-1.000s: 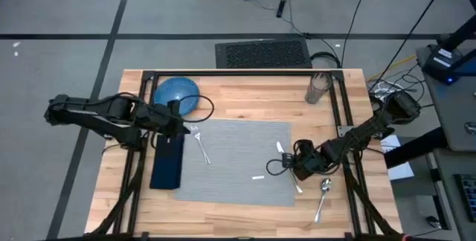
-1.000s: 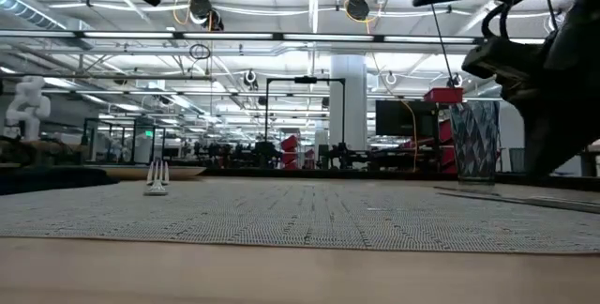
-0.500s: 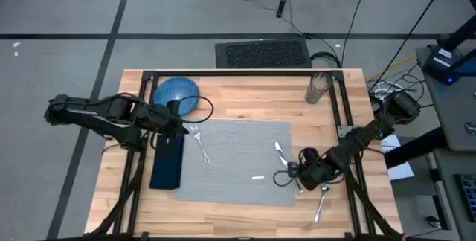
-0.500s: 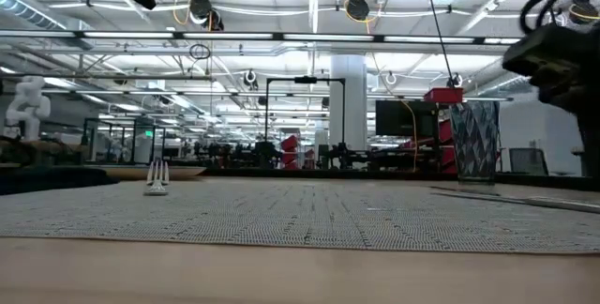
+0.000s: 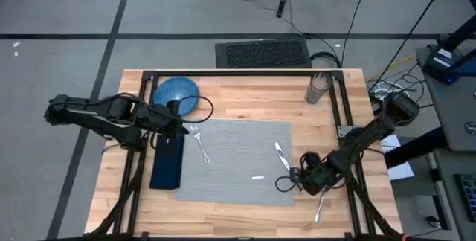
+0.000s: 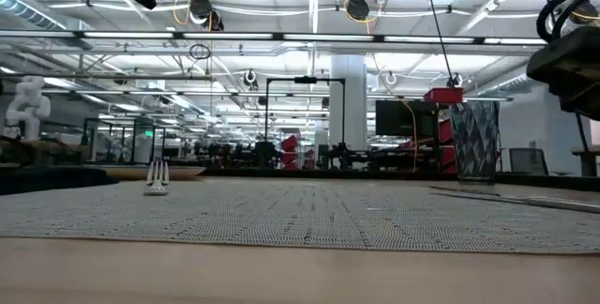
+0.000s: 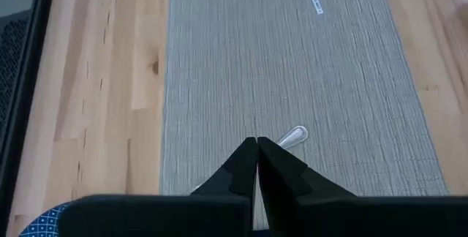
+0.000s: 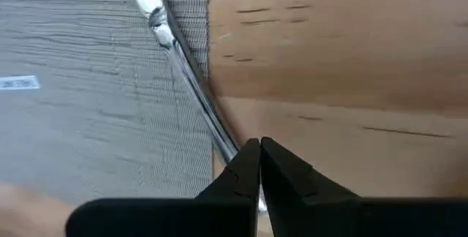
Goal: Set table place
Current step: Put the silver knife on the right side of the gray placemat
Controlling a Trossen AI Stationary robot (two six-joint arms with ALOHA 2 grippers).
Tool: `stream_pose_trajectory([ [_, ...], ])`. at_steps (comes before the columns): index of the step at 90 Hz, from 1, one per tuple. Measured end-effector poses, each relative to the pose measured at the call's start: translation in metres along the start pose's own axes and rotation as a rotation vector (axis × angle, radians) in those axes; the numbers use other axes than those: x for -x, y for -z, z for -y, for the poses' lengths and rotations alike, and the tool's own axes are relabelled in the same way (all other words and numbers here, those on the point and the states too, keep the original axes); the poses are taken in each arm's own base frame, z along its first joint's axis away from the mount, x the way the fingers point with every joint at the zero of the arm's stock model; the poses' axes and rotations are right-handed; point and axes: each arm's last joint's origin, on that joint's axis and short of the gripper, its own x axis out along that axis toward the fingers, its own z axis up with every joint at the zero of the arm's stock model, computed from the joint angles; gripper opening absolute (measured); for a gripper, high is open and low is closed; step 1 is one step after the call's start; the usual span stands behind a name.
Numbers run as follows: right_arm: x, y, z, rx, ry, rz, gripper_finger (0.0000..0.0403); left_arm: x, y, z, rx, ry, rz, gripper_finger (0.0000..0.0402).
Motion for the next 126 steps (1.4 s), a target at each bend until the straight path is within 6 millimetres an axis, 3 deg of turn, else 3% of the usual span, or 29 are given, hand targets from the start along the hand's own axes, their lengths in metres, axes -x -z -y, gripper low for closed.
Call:
stream_pose_trajectory([
  [15,-0.009,0.001,-0.002,-0.018,0.018,0.026,0.0,-0.002,0.002,0.0,-0.001,0.001,-0.01,0.0],
  [35,-0.006,0.002,-0.008,0.0,0.026,0.031,0.0,-0.002,0.002,0.0,-0.001,0.001,-0.009,0.0],
  [47,-0.007,0.005,-0.013,0.011,-0.032,0.014,0.0,-0.002,0.002,0.0,-0.001,0.001,-0.007,0.0],
  [57,-0.005,0.009,-0.024,0.049,-0.181,0.047,0.0,-0.002,0.002,0.0,-0.001,0.001,-0.008,0.0],
  [67,-0.002,0.007,-0.026,0.037,-0.156,0.092,0.0,-0.002,0.002,0.0,-0.002,0.001,-0.007,0.0],
  [109,-0.015,-0.033,-0.047,0.042,-0.034,0.098,0.0,-0.002,0.001,0.0,-0.009,0.001,-0.004,0.0],
  [126,-0.016,-0.042,-0.06,0.071,-0.131,0.136,0.0,-0.002,0.002,0.0,-0.004,0.001,-0.009,0.0],
])
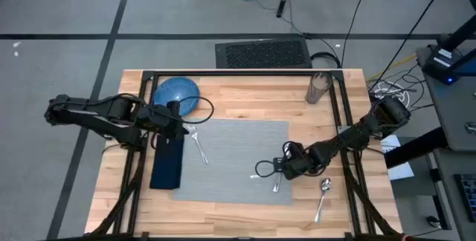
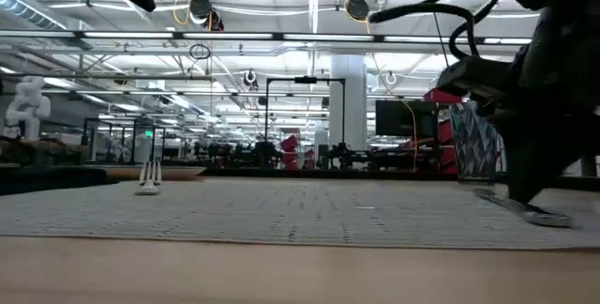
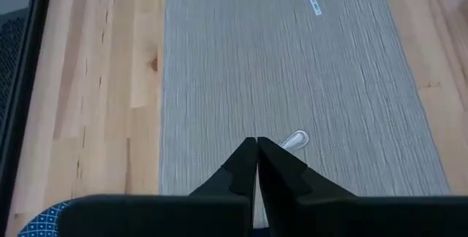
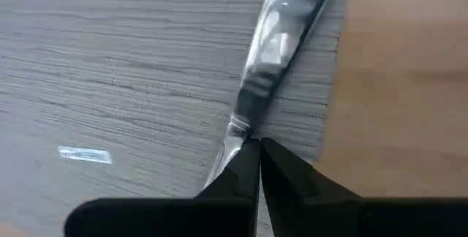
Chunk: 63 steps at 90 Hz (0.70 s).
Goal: Set table place
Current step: Put the silver knife on the right side of the gray placemat
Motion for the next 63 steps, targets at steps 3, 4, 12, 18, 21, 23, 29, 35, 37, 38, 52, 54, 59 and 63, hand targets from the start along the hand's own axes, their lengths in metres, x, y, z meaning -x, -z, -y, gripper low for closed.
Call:
stream_pose_trajectory([
  [3,-0.0003,-0.0011,-0.0048,0.01,-0.047,0.012,0.0,0.0,-0.0001,0.0,0.0,0.0,0.001,0.0],
  [4,-0.0001,-0.0013,-0.0062,0.012,-0.061,0.015,0.0,0.0,0.0,0.0,0.0,0.0,0.0,0.0],
  [12,-0.0003,-0.0034,-0.0106,0.013,-0.099,0.027,0.0,0.0,0.0,0.0,0.0,0.0,0.0,0.0],
  [18,-0.0006,-0.0041,-0.0091,0.011,-0.082,0.028,0.0,0.0,0.0,0.0,0.0,0.0,0.0,0.0],
  [21,-0.0006,-0.0043,-0.0083,0.007,-0.074,0.029,0.0,0.0,-0.0001,0.0,0.0,0.0,0.001,0.0],
  [23,-0.0007,-0.0045,-0.0077,0.004,-0.067,0.029,0.0,0.0,0.0,0.0,0.0,0.0,0.0,0.0],
  [29,-0.0008,-0.0052,-0.0053,-0.002,-0.042,0.033,0.0,0.0,0.0,0.0,0.001,0.0,0.0,0.0],
  [35,-0.0008,-0.0052,-0.004,-0.006,-0.025,0.023,0.0,0.0,0.0,0.0,0.001,0.0,0.0,0.0],
  [37,-0.0009,-0.0052,-0.0037,-0.005,-0.021,0.02,0.0,0.0,0.0,0.0,0.001,0.0,0.0,0.0],
  [38,-0.0009,-0.0052,-0.0036,-0.005,-0.019,0.019,0.0,0.0,0.0,0.0,0.001,0.0,0.0,0.0],
  [52,-0.0018,-0.0057,-0.0044,-0.006,-0.023,0.013,0.0,0.0,0.0,0.0,0.001,0.0,0.0,0.0],
  [54,-0.0019,-0.0062,-0.0046,-0.007,-0.023,0.015,0.0,0.0,-0.0001,0.0,0.001,0.0,0.001,0.0],
  [59,-0.0022,-0.0078,-0.0051,-0.009,-0.022,0.017,0.0,0.0,-0.0001,0.0,0.001,0.0,0.001,0.0],
  [63,-0.0026,-0.0096,-0.006,-0.008,-0.025,0.019,0.0,0.0,-0.0001,0.0,0.001,0.0,0.0,0.0],
])
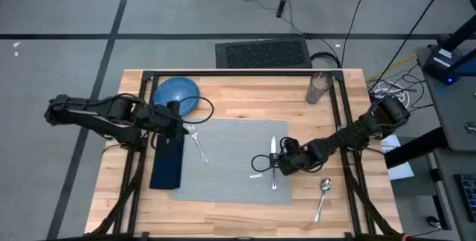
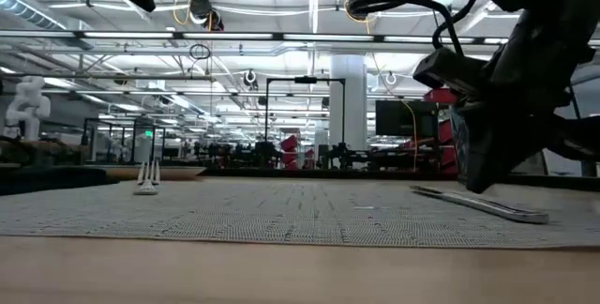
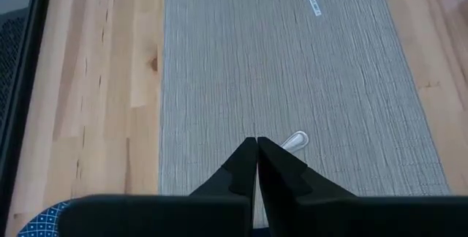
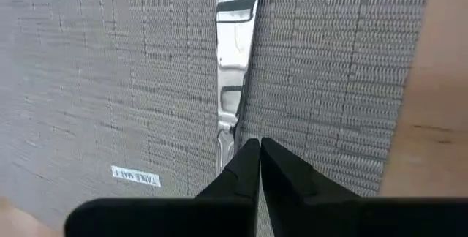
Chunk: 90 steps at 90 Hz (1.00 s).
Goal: Set table place
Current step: Put the silver knife on the right side of the gray placemat
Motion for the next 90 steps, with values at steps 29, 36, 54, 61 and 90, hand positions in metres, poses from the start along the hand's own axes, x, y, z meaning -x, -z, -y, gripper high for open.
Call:
stream_pose_trajectory([
  [29,-0.02,-0.003,-0.009,0.03,-0.043,-0.057,0.0,0.0,0.0,0.0,0.0,0.0,-0.001,0.0],
  [36,-0.022,-0.002,-0.014,0.035,-0.105,-0.04,0.0,0.0,0.0,0.0,0.0,0.0,-0.003,0.0],
  [54,-0.015,-0.002,-0.028,0.061,-0.164,0.011,0.0,0.0,0.0,0.0,0.0,0.0,-0.003,0.0],
  [61,-0.013,0.0,-0.029,0.075,-0.14,-0.01,0.0,0.0,0.0,0.0,0.0,0.0,-0.001,0.0],
  [90,-0.007,0.018,-0.021,0.05,-0.066,-0.032,0.0,0.0,0.0,0.0,0.001,0.0,-0.002,0.0],
])
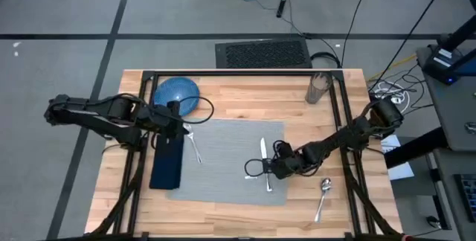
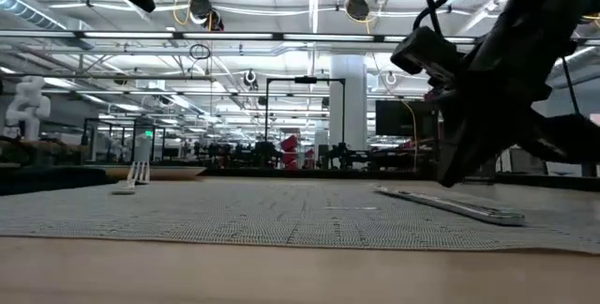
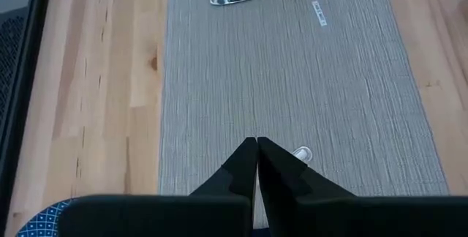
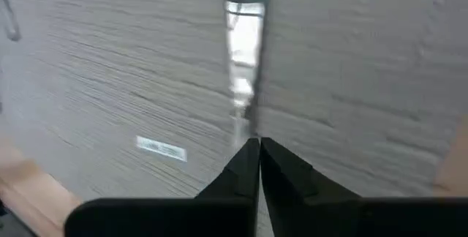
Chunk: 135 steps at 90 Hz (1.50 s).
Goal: Set table place
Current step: Put the silver knife on the right side of the gray placemat
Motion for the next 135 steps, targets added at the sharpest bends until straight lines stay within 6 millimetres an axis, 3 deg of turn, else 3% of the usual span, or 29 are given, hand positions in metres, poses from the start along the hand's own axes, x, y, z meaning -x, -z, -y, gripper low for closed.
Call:
stream_pose_trajectory([
  [26,0.0,0.002,-0.001,-0.003,-0.01,-0.005,0.0,0.0,0.0,0.0,0.0,0.0,0.0,0.0],
  [54,-0.021,0.009,-0.005,0.002,-0.075,-0.049,0.0,0.0,0.0,0.0,0.001,0.0,-0.001,0.0],
  [65,-0.02,0.008,-0.014,0.028,-0.148,-0.012,0.0,0.0,0.0,0.0,0.0,0.0,0.0,0.0],
  [97,-0.021,0.0,-0.01,0.003,-0.074,0.026,0.0,0.0,0.0,0.0,0.0,0.0,0.001,0.0],
  [135,-0.023,0.001,-0.019,0.045,-0.139,-0.066,0.0,0.0,0.0,0.0,0.001,0.0,0.001,0.0],
])
